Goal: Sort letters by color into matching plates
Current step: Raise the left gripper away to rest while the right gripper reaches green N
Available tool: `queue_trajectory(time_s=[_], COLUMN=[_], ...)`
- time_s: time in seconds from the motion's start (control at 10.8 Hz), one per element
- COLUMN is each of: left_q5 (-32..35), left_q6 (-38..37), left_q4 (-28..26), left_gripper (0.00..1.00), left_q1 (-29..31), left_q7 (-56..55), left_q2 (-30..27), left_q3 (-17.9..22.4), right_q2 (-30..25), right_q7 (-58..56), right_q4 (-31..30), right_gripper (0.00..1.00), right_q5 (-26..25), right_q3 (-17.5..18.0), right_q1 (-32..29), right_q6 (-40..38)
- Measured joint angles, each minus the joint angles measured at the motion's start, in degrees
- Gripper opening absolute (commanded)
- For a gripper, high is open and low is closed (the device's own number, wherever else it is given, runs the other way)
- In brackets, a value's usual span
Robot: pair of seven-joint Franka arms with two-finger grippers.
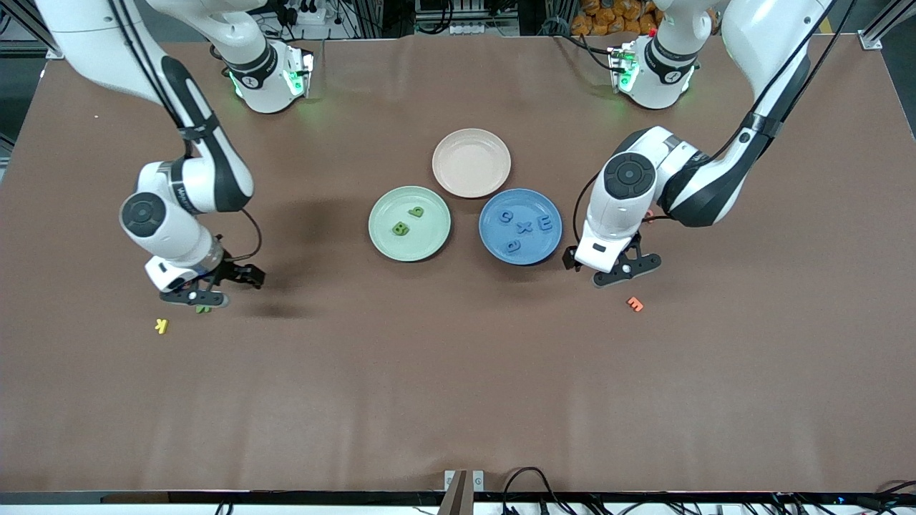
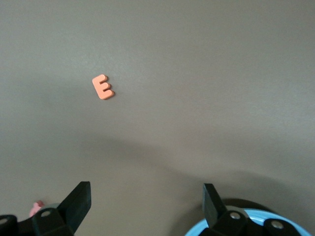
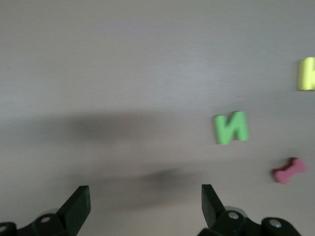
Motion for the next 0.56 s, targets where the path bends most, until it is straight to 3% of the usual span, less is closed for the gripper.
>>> queue_trajectory(time_s=[0.37, 0.56], left_q5=[0.02, -1.01], left_q6=[-1.72, -2.02], left_q4=[1.61, 3.17], left_gripper=[1.0, 1.0], left_q1=[1.99, 1.92], left_q7=[8.98, 15.82], left_q2=[-0.23, -0.99], left_q3=[0.01, 2.53], right_q2=[2.52, 4.25], right_q7=[-2.87, -3.68], right_q4=[3.91, 6.89], right_gripper=[1.0, 1.0], right_q5=[-2.46, -2.58], right_q3=[0.09, 0.11], right_q1=[-4.88, -5.88], right_q6=[0.0, 0.0])
